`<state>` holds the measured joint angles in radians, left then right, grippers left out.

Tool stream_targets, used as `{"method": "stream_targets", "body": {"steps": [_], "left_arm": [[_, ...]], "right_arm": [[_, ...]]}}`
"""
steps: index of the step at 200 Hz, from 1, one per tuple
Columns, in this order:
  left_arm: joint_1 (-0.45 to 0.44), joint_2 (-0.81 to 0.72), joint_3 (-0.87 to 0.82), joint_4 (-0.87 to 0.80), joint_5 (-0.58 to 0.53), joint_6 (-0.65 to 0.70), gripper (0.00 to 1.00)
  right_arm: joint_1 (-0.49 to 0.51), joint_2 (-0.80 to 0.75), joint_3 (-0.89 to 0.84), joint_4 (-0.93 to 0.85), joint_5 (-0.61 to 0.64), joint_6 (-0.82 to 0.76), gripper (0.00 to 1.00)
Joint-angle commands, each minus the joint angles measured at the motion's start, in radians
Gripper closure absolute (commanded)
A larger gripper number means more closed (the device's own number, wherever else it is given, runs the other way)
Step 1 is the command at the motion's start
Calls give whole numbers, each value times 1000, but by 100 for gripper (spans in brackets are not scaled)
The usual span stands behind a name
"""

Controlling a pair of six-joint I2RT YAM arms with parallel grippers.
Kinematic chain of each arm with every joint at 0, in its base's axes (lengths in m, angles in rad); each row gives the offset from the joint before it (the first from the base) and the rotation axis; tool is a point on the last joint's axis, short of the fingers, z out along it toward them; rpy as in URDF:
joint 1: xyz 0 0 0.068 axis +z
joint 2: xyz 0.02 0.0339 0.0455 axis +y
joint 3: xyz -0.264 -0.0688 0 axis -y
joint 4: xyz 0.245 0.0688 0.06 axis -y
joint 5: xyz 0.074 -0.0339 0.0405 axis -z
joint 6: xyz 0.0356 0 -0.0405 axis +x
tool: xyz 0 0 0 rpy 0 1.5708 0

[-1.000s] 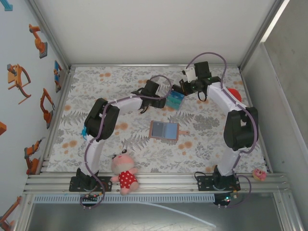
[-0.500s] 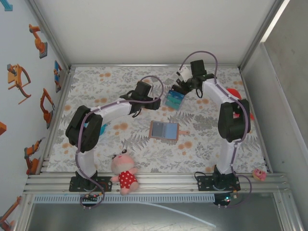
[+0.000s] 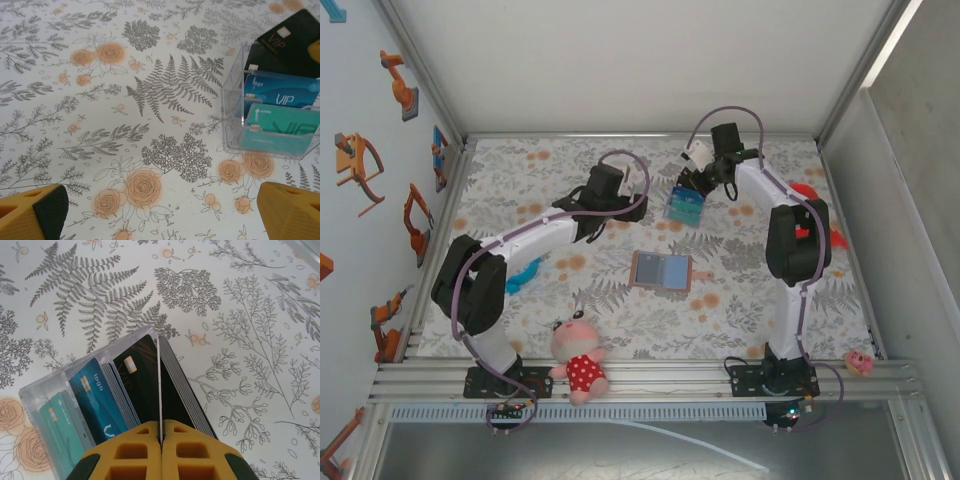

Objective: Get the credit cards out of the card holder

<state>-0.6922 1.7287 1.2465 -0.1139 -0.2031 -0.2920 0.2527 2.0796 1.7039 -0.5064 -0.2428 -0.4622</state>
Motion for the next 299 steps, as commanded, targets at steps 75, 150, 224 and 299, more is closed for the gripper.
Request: {"method": "stream_targets", "body": {"steps": [75, 150, 224, 299], "left_arm": [[12, -42, 17, -17, -36, 32, 3], [11, -76, -5, -12, -47, 25, 3], [11, -92, -12, -10, -47, 14, 3], [10, -130, -34, -4, -47, 10, 3]], "right_arm": [[-5, 59, 77, -181, -91, -59, 100], [-4, 52, 95, -274, -175, -72, 100], [-3, 52, 109, -288, -166, -72, 96], [-3, -56, 53, -182, -105, -4, 80]]}}
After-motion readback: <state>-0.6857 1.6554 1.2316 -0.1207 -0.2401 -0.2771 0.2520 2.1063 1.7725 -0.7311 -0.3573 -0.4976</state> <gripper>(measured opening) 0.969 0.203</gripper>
